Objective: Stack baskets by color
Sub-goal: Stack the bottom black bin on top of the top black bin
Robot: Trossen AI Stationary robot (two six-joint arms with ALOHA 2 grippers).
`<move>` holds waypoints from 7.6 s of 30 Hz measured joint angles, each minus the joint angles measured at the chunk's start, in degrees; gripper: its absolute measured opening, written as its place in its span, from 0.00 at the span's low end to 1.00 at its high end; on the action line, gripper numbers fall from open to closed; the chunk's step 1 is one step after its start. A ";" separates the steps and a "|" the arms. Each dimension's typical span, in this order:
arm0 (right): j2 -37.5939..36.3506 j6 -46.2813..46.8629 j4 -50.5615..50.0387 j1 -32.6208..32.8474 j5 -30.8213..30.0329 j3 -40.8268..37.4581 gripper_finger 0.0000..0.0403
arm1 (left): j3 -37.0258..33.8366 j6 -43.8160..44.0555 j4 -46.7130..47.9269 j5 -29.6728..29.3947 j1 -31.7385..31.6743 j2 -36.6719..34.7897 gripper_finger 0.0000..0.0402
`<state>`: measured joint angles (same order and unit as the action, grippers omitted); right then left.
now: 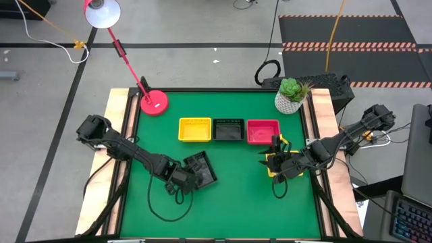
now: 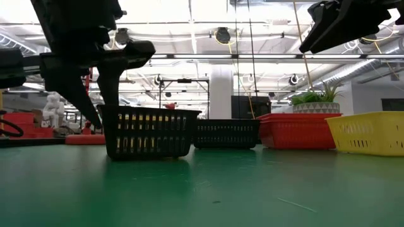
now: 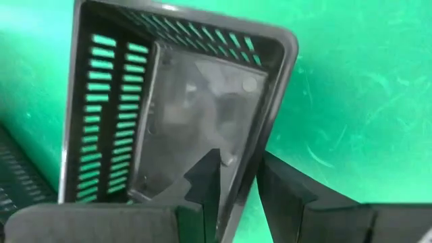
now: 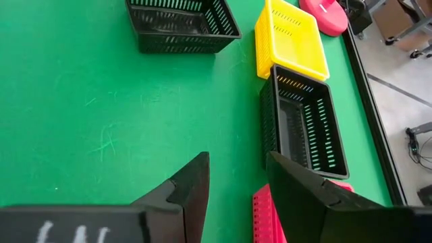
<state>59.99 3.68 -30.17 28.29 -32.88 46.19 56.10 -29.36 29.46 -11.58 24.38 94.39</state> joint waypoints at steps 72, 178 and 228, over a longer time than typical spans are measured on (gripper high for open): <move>-0.91 -0.30 -0.71 0.21 -0.03 0.00 0.36 | 24.84 2.82 7.67 -10.12 -4.95 0.00 0.03; -10.19 14.08 -11.69 6.31 -0.04 0.02 0.36 | 53.18 23.40 23.68 -6.35 -26.36 30.91 0.03; -10.16 13.51 -11.72 6.31 -0.04 0.00 0.36 | 45.70 20.28 13.48 -8.40 -26.97 30.50 0.02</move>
<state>49.82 17.19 -41.89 34.60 -32.93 46.19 101.80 -9.08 42.94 -19.99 -2.59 124.89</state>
